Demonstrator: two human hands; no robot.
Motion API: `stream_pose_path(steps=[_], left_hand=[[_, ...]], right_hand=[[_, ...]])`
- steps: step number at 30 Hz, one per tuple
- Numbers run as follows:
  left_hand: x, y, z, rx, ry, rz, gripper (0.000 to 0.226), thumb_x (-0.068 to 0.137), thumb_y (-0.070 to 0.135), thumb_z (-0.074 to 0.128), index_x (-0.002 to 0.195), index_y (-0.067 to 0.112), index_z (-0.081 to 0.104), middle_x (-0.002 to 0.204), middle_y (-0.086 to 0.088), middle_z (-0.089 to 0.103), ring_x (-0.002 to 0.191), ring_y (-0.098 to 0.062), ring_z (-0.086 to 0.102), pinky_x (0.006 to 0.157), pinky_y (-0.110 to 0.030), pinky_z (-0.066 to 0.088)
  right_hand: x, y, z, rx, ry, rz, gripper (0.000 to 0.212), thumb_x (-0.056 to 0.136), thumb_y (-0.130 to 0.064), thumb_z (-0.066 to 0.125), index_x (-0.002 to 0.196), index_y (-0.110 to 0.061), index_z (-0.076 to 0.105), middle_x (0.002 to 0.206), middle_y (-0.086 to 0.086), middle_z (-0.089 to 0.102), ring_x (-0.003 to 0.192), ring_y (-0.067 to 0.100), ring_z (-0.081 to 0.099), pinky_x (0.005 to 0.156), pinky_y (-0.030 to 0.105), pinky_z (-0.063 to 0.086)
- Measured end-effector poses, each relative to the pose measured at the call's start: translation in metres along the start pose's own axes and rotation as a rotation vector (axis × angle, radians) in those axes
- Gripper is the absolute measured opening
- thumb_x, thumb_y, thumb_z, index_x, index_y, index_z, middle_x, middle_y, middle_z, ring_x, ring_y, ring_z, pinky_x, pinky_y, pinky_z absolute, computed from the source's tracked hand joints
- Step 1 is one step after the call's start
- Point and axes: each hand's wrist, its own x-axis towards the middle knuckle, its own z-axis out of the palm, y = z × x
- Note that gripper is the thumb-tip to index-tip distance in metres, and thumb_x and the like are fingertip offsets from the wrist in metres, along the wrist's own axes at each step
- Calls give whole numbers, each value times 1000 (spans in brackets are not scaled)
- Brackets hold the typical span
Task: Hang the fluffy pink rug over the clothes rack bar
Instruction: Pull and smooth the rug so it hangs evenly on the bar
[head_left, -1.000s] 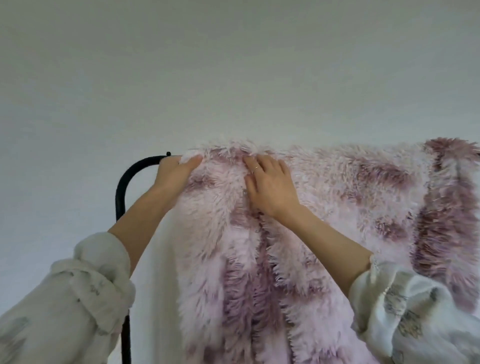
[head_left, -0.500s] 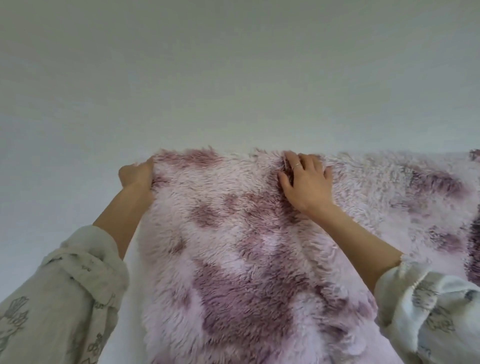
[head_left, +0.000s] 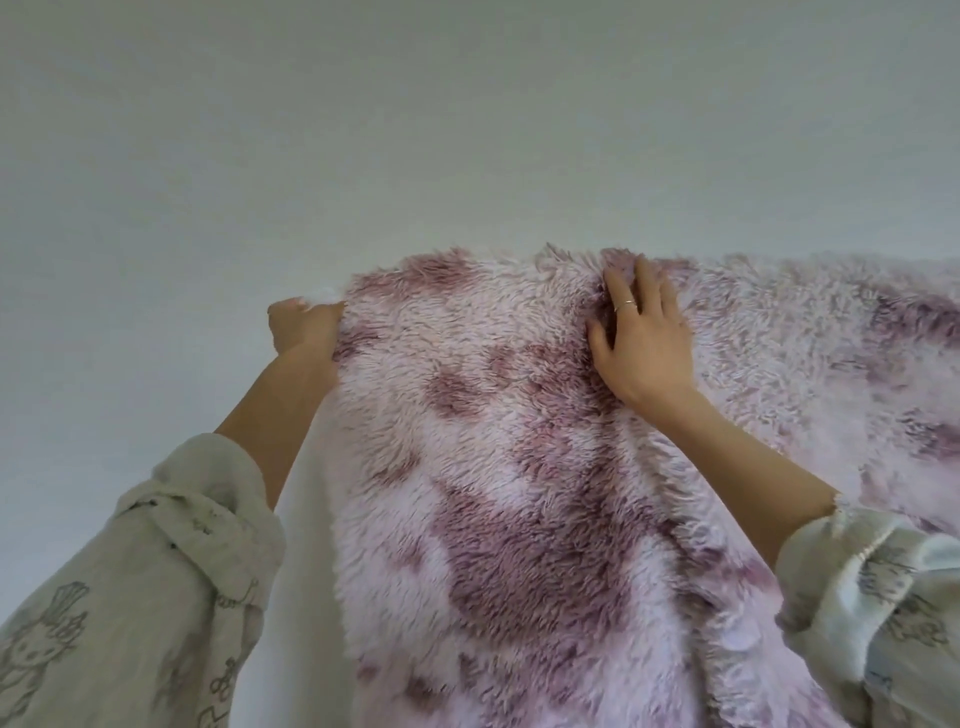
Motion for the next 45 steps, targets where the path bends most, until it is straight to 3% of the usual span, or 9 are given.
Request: stream_pose_path(steps=[3, 6, 11, 16, 22, 32, 38, 42, 45], left_hand=[[-14, -5, 2, 324, 126, 169, 36, 81, 5, 54, 114, 17, 50, 129, -10, 44, 113, -24, 49, 82, -30, 44], [-44, -6, 11, 424, 122, 405, 33, 81, 3, 50, 113, 11, 55, 127, -11, 47, 114, -25, 51, 94, -35, 45], [-99, -16, 45, 500, -95, 673, 26, 83, 1, 45, 103, 3, 61, 113, -16, 59, 104, -27, 56, 93, -33, 44], [-173, -25, 100, 574, -351, 672, 24, 89, 7, 45, 106, 9, 62, 108, -12, 61, 87, -14, 51, 81, -25, 41], [-273, -29, 202, 553, -520, 696, 22, 87, 5, 48, 102, 5, 64, 104, -14, 66, 80, -20, 54, 72, -23, 39], [-402, -39, 364, 723, -740, 779, 22, 92, 15, 47, 93, 4, 66, 100, -13, 68, 93, -29, 62, 86, -39, 50], [-400, -40, 410, 821, -743, 902, 27, 94, 15, 42, 98, 5, 66, 107, -13, 64, 100, -30, 59, 88, -44, 49], [-386, -44, 429, 870, -719, 1012, 31, 96, 18, 39, 115, 9, 61, 119, -11, 60, 113, -28, 51, 95, -42, 44], [-378, -46, 438, 866, -702, 1088, 34, 96, 17, 36, 122, 10, 57, 127, -9, 57, 120, -25, 47, 99, -39, 39]], right_hand=[[-15, 5, -1, 39, -11, -69, 53, 95, -29, 42, 145, -15, 32, 160, 10, 11, 146, 33, 17, 112, 54, 28], [-28, 16, -5, 138, -18, -109, 49, 97, -27, 41, 143, -10, 37, 158, 8, 19, 142, 27, 30, 108, 43, 36], [-40, 47, -25, 243, -47, -97, 44, 98, -26, 39, 139, -10, 41, 146, 10, 40, 122, 30, 52, 95, 39, 44], [-50, 114, -61, 266, -114, 8, 41, 98, -27, 37, 136, -11, 43, 132, 13, 53, 114, 28, 57, 93, 39, 47], [-58, 242, -131, 262, -97, 222, 38, 97, -24, 41, 131, -8, 48, 121, 14, 63, 110, 31, 60, 88, 34, 46], [-38, 416, -197, 364, -155, 512, 41, 95, -30, 42, 130, -10, 49, 121, 10, 62, 118, 28, 53, 98, 31, 40], [-14, 451, -180, 604, -221, 629, 55, 95, -28, 39, 131, 14, 39, 112, 36, 55, 84, 23, 37, 92, 49, 46], [8, 458, -155, 708, -236, 677, 56, 97, -33, 36, 126, 14, 45, 89, 14, 43, 83, 21, 36, 78, 35, 37], [25, 460, -135, 824, -219, 733, 46, 96, -50, 31, 112, -11, 49, 88, 1, 45, 82, 17, 43, 86, 35, 37]])
